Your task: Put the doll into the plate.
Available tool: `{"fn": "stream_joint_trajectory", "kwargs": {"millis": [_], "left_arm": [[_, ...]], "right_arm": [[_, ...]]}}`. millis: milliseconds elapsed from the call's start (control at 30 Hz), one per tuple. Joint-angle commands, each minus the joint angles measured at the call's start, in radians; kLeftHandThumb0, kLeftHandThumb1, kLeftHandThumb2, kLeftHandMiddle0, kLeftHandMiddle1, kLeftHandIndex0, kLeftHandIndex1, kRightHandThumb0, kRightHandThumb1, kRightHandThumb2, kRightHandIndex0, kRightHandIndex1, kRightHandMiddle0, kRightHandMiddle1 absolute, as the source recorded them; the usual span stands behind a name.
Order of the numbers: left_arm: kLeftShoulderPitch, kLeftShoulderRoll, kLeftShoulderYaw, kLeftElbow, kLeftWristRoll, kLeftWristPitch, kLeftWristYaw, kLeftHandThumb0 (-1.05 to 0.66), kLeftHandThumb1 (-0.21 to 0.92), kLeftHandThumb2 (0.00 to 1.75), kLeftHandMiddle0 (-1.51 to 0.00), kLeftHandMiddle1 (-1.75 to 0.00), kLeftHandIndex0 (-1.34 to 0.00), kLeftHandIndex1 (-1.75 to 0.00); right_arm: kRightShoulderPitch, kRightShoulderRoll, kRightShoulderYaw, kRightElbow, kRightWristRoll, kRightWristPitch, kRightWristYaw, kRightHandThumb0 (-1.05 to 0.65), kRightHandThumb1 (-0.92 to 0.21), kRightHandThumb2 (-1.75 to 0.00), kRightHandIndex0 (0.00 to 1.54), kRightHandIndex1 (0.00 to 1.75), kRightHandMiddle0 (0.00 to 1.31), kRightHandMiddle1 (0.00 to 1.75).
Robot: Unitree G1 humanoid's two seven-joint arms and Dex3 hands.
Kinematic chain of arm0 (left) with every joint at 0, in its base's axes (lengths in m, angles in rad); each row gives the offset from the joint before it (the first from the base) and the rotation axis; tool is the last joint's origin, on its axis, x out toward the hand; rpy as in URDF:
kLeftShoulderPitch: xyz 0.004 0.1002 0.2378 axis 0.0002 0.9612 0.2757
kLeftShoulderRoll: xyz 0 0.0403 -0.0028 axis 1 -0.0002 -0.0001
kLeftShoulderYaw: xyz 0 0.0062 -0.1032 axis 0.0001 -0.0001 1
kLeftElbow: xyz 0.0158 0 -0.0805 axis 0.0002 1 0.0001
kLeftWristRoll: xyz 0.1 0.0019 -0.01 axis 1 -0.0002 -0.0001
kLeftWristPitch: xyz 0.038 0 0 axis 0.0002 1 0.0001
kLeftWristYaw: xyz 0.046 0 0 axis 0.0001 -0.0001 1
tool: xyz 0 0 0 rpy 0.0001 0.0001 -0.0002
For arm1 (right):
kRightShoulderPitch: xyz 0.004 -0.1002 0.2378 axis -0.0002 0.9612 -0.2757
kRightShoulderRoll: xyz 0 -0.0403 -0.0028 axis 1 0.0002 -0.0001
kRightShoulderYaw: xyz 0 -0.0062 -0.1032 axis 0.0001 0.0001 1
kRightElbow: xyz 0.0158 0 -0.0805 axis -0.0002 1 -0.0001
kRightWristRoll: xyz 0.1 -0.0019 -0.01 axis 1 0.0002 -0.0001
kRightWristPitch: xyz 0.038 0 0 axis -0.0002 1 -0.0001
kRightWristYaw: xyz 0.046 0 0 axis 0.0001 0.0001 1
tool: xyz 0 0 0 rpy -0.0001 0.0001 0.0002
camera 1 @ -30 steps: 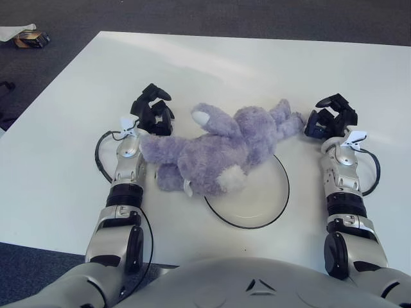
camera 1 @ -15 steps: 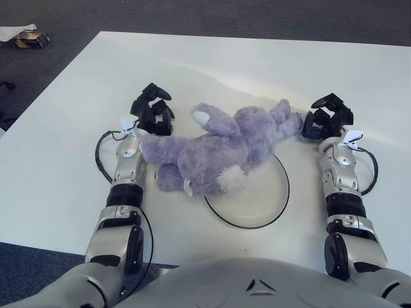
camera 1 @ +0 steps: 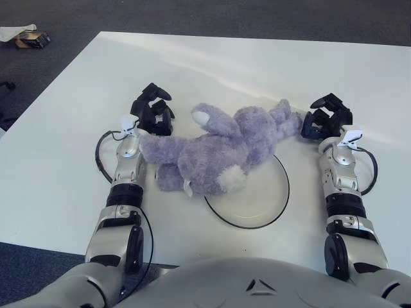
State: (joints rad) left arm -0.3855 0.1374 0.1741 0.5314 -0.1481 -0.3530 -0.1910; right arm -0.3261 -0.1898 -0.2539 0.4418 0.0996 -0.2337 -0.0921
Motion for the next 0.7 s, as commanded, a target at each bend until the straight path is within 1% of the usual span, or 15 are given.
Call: {"fn": "stream_joint_trajectory", "kwargs": {"millis": [0, 300, 667], "left_arm": [[0.020, 0.000, -0.001, 0.020, -0.002, -0.013, -0.010, -0.02, 0.08, 1.57, -0.82, -1.75, -0.58, -1.65], [0.020, 0.001, -0.002, 0.022, 0.002, -0.017, -0.007, -0.02, 0.09, 1.56, -0.82, -1.75, -0.59, -1.63], [0.018, 0.004, -0.003, 0.023, 0.001, -0.014, -0.011, -0.02, 0.09, 1.56, -0.82, -1.75, -0.58, -1.64]], "right_arm": [[0.033, 0.007, 0.006, 0.000, -0.003, 0.024, 0.010, -0.02, 0.04, -1.66, 0.90, 1.75, 0.73, 1.55], [0.040, 0.007, 0.012, -0.016, -0.003, 0.036, 0.015, -0.01, 0.06, -1.70, 0.91, 1.75, 0.73, 1.60], [0.043, 0.005, 0.019, -0.026, -0.006, 0.045, 0.023, -0.02, 0.09, -1.73, 0.93, 1.75, 0.76, 1.58]]}}
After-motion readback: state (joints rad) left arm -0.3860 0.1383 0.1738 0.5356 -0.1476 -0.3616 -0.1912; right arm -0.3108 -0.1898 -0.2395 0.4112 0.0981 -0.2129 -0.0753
